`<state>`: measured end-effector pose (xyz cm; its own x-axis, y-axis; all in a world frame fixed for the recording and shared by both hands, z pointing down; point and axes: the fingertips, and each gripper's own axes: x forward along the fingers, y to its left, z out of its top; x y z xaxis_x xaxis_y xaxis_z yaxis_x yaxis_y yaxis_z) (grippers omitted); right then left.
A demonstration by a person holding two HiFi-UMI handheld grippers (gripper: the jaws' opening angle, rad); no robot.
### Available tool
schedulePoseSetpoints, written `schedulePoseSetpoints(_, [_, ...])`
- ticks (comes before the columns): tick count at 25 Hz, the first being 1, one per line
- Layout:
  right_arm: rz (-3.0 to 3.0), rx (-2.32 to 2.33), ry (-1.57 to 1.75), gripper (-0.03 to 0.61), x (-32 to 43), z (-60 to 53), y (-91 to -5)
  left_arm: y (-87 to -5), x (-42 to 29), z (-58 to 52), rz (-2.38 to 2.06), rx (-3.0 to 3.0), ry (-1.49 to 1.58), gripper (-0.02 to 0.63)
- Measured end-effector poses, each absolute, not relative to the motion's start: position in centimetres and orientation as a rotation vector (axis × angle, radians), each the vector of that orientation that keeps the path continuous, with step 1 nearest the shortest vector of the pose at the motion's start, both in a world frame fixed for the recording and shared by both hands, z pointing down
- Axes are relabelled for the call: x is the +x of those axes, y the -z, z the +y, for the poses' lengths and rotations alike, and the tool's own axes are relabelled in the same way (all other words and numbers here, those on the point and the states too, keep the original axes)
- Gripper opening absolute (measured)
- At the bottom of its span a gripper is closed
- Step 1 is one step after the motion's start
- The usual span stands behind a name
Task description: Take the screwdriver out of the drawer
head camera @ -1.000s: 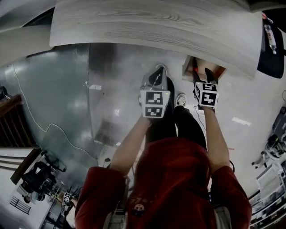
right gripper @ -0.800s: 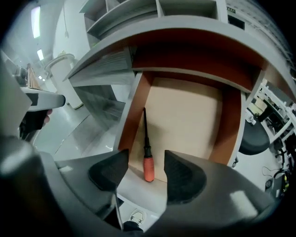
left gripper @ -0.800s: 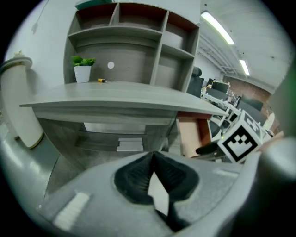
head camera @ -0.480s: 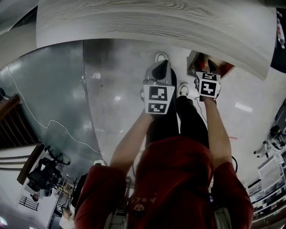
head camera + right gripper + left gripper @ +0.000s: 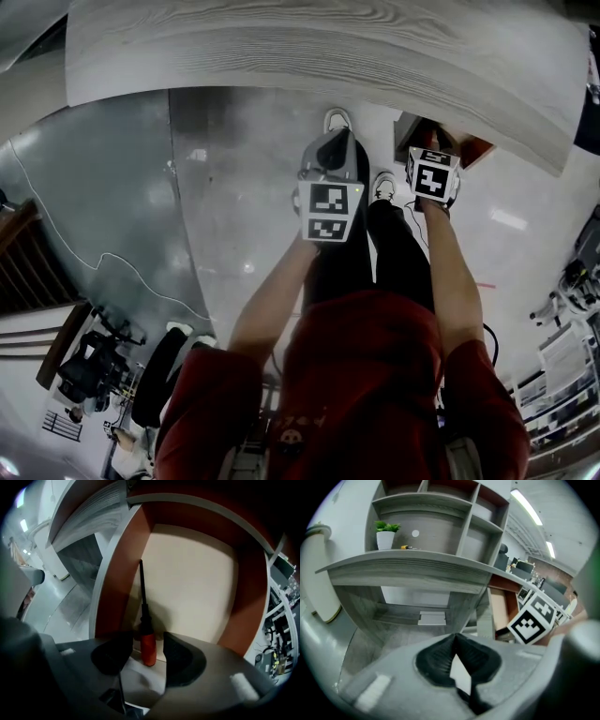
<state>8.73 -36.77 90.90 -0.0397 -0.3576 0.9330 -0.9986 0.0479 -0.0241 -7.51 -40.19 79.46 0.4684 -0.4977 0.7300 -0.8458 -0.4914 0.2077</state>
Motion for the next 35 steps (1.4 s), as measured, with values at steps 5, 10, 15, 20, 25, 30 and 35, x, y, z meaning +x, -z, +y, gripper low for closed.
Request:
schedulePoseSetpoints(5, [-1.446,1.433,-0.912,0.146,9.4,-37.0,-90.9,-79.6,-7.7,-40.3,-1.100,2.156,-0.816,0.000])
schedulePoseSetpoints(10, [-1.438,1.431,-0.893,0.095,9.4,-36.5,-90.9,-79.5,-7.8,-39.9,-1.095,2.156,-0.822,0.000])
schedulePoseSetpoints(15, [-1.456,1.404,-0.916,0.094,10.0,-36.1,-90.5,-79.1,-7.2,-39.6,-1.100,2.158,-0.825,0.000])
schedulePoseSetpoints(20, [-1.482,1.396,-0.918,0.093,9.9,-35.8,-89.7,-78.5,-7.0,-39.4,-1.105,2.172,-0.824,0.000])
schedulePoseSetpoints(25, [-1.501,1.379,-0.921,0.092,9.8,-35.6,-88.5,-77.3,-6.9,-39.4,-1.120,2.181,-0.821,0.000])
schedulePoseSetpoints(30, [-1.548,1.358,-0.903,0.092,9.5,-34.5,-86.2,-75.2,-6.2,-38.4,-1.144,2.203,-0.818,0.000])
schedulePoseSetpoints(35, [-1.577,1.355,-0.911,0.092,9.3,-32.7,-84.0,-72.5,-5.8,-37.0,-1.178,2.222,-0.810,0.000])
